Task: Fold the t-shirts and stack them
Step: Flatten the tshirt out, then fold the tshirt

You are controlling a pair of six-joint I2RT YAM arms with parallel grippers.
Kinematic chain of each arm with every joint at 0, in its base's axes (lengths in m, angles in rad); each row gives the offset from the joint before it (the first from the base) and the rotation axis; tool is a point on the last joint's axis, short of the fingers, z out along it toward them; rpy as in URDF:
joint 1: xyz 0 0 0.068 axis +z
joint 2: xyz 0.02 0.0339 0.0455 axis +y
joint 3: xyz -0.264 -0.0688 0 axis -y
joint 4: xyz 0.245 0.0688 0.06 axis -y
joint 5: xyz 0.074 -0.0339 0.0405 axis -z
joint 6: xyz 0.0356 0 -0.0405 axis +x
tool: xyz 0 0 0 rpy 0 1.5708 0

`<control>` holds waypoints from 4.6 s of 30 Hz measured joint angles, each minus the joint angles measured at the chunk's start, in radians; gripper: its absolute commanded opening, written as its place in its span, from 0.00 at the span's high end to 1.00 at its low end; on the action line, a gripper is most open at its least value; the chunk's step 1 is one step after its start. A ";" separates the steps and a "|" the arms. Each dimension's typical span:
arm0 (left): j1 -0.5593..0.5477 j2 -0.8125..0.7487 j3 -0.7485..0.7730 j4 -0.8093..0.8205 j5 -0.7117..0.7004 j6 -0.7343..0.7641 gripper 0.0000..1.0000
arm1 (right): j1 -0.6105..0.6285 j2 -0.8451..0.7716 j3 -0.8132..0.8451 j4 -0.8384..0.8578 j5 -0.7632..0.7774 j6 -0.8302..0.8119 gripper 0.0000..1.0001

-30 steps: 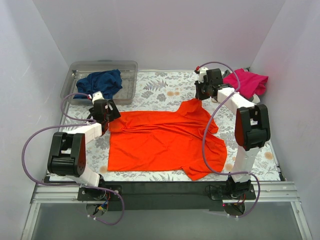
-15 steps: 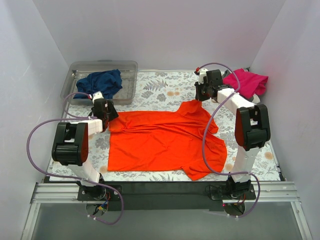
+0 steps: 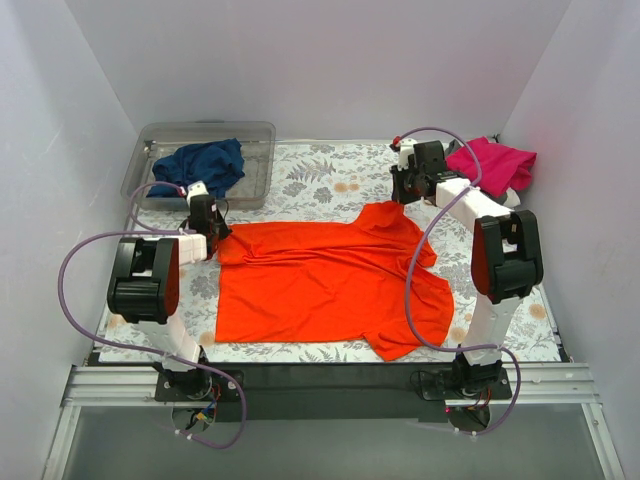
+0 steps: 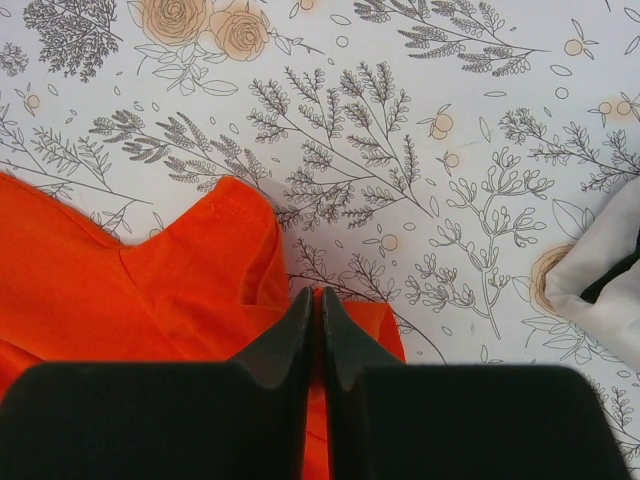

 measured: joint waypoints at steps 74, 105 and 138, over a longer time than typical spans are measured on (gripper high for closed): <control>0.021 -0.213 -0.077 0.191 0.094 0.082 1.00 | -0.050 -0.642 -0.470 0.027 0.028 0.159 0.99; 0.021 -0.605 -0.342 -0.058 0.070 -0.006 0.20 | 0.046 -0.850 -0.621 -0.152 0.241 0.213 0.64; -0.070 -0.480 -0.251 0.000 0.138 -0.029 0.18 | 0.095 -0.311 -0.486 0.080 0.004 0.218 0.62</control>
